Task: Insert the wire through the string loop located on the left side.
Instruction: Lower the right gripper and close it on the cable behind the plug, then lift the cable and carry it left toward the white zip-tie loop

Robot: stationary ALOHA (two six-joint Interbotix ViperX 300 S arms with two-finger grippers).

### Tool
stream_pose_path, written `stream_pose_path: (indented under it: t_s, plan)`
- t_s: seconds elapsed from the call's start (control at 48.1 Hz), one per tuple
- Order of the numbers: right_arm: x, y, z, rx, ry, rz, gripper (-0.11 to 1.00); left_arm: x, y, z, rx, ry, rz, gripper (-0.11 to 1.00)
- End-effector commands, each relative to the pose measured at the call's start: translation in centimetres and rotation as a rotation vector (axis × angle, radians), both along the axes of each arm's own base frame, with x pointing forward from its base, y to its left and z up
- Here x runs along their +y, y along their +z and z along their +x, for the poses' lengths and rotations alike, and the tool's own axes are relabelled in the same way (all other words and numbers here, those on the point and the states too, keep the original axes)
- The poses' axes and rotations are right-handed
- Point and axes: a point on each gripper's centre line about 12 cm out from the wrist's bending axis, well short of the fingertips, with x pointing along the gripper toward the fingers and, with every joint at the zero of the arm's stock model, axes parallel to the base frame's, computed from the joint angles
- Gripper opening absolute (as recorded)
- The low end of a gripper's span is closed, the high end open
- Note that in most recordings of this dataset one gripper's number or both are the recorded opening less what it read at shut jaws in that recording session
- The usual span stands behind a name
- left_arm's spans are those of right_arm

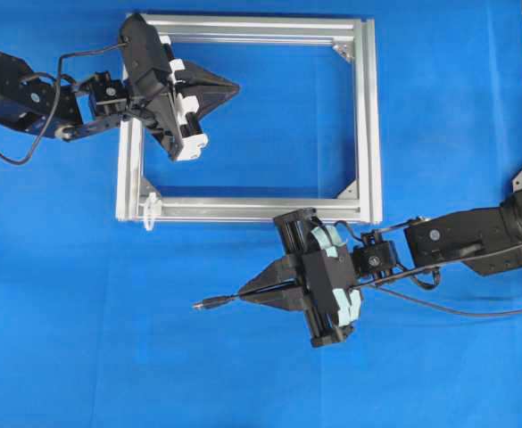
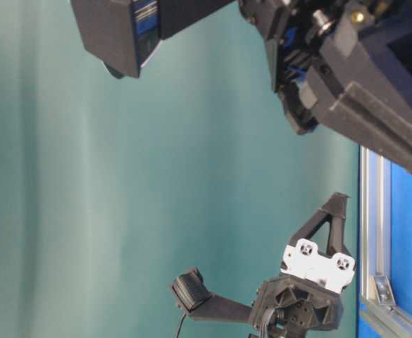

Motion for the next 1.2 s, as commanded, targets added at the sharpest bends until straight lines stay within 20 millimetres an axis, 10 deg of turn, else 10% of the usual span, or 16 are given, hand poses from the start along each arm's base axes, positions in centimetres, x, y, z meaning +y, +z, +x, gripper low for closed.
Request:
stream_pose_path:
  t_s: [0.0, 1.184]
  plan:
    - [0.08, 1.53, 0.02, -0.039, 0.003, 0.007, 0.00, 0.04, 1.57, 0.22, -0.046, -0.002, 0.014, 0.00]
    - [0.07, 1.46, -0.02, -0.036, 0.003, 0.008, 0.00, -0.09, 1.38, -0.04, -0.039, -0.003, 0.010, 0.00]
